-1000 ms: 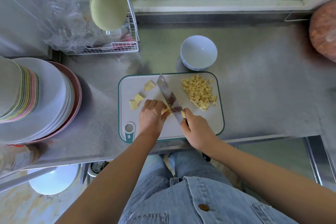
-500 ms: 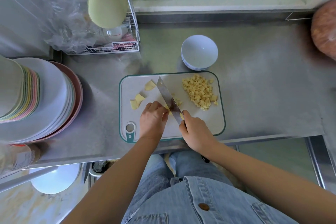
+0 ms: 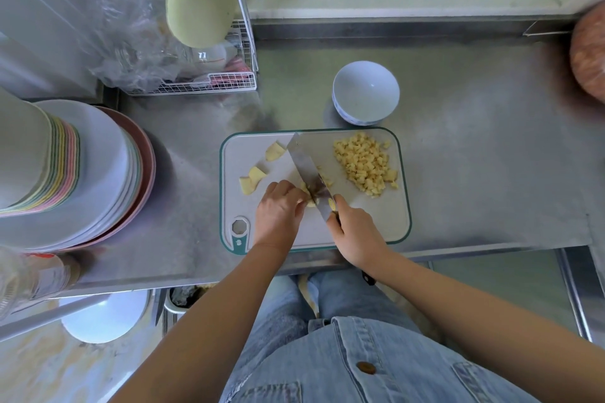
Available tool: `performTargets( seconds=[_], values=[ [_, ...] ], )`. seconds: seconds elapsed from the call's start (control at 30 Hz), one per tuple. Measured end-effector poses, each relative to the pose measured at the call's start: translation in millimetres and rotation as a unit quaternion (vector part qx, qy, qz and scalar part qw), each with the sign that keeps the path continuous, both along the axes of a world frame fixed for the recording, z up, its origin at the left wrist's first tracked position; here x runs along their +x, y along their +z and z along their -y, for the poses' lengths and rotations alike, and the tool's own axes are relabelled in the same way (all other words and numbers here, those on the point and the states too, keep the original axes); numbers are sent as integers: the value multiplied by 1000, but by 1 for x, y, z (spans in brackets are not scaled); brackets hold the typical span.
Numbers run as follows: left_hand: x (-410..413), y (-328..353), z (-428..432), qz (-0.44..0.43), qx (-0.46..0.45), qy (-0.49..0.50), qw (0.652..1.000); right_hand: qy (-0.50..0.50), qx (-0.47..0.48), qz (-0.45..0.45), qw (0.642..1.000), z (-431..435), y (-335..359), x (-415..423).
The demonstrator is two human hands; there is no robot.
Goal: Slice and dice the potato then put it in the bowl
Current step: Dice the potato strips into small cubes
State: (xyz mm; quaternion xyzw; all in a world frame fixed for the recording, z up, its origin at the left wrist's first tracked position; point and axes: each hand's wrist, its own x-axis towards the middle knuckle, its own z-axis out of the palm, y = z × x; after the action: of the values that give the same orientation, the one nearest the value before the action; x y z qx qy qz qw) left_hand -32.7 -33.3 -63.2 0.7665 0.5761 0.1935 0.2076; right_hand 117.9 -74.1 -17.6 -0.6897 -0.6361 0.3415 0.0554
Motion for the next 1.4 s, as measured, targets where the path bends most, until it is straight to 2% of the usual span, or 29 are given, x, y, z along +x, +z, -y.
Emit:
performTargets(
  seconds=[0.43,1.0,1.17,1.4],
  values=[
    [-1,0,3,-53,-28,45,997,37,20,9,999,7,9,1],
    [-5,-3,3,-32,-24,64,997,39,-15,51,998,3,-5,-13],
    [-5,0,4,-29,-28,56,998,16,-2,8,1000,0,-4,-7],
    [-12,-2,5,-44,-33,67,996,52,17,-10,998,6,5,0]
  ],
)
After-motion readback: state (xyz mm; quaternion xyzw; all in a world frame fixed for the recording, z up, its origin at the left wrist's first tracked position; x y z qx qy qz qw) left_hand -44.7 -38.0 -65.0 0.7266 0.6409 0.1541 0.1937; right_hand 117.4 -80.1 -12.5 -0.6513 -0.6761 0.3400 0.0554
